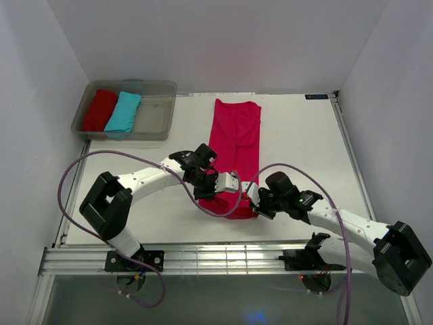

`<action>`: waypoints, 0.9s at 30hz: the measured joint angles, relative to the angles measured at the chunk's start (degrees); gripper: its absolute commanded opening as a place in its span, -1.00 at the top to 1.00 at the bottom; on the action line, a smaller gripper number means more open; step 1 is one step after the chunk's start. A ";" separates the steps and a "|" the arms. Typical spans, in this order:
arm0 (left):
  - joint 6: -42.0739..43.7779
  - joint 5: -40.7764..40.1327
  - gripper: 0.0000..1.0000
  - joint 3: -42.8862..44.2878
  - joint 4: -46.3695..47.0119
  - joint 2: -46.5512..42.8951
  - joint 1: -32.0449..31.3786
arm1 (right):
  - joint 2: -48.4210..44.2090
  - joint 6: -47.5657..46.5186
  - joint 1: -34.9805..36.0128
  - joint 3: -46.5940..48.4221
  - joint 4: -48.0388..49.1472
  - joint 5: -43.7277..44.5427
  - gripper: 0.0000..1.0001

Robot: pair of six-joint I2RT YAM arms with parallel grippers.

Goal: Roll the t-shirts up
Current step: Roll the T-shirt to the center of the board.

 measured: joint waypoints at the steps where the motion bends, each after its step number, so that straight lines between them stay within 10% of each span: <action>1: -0.13 0.04 1.00 0.63 -0.46 0.90 0.35 | 0.24 0.42 -0.70 0.20 0.09 -0.15 0.66; 27: -1.29 0.33 0.74 9.09 -6.88 12.39 7.32 | 7.58 8.83 -8.37 3.54 5.44 -1.88 0.48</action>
